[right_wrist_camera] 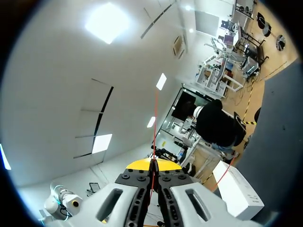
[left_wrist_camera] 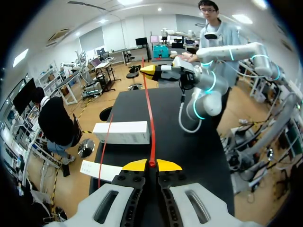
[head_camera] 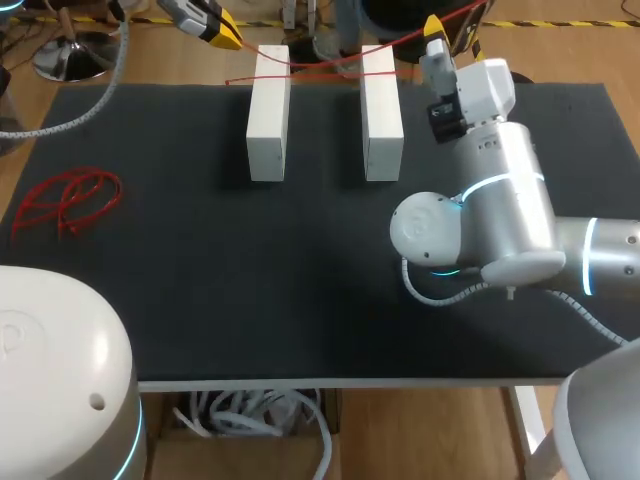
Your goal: Grab the tape and strap the tape.
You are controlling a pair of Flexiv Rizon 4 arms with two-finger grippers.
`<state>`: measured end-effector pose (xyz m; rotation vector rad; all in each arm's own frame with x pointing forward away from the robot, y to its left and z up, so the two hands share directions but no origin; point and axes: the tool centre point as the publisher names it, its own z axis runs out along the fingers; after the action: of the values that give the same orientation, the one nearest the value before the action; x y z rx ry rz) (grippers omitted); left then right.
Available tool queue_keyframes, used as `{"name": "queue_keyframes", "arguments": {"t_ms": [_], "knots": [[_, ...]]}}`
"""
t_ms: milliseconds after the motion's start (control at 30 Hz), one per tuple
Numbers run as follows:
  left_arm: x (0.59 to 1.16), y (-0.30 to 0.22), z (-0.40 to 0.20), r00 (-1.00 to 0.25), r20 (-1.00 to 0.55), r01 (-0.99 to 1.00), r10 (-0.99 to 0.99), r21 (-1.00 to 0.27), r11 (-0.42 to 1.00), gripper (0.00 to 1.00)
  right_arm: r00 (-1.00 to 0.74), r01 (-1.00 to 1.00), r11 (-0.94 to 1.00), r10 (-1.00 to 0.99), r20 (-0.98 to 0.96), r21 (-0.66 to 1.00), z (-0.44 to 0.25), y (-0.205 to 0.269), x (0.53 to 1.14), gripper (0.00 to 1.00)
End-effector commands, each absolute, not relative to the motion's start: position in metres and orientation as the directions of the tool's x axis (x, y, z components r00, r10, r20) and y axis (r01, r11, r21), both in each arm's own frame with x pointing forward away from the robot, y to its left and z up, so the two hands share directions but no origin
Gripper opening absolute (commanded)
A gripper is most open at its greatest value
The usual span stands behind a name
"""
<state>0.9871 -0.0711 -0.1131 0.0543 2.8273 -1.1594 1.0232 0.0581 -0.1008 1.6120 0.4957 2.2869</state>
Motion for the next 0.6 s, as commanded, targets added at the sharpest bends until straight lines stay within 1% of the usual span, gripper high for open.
{"name": "queue_keyframes", "arguments": {"t_ms": [33,333,600], "knots": [[0.987,-0.071,-0.113,-0.996,-0.091,0.065,0.001,-0.697,0.714,0.0,-0.323,-0.039,-0.895,0.432,0.842,0.445,-0.099,0.056,1.023,0.0],[0.987,-0.071,-0.113,-0.996,-0.091,0.065,0.001,-0.697,0.714,0.0,-0.262,-0.036,-0.905,0.417,0.87,0.423,-0.097,0.06,1.016,0.0],[0.987,-0.071,-0.113,-0.996,-0.091,0.065,0.001,-0.697,0.714,0.0,-0.187,-0.019,-0.885,0.461,0.868,0.466,-0.092,0.06,0.995,0.0]]}}
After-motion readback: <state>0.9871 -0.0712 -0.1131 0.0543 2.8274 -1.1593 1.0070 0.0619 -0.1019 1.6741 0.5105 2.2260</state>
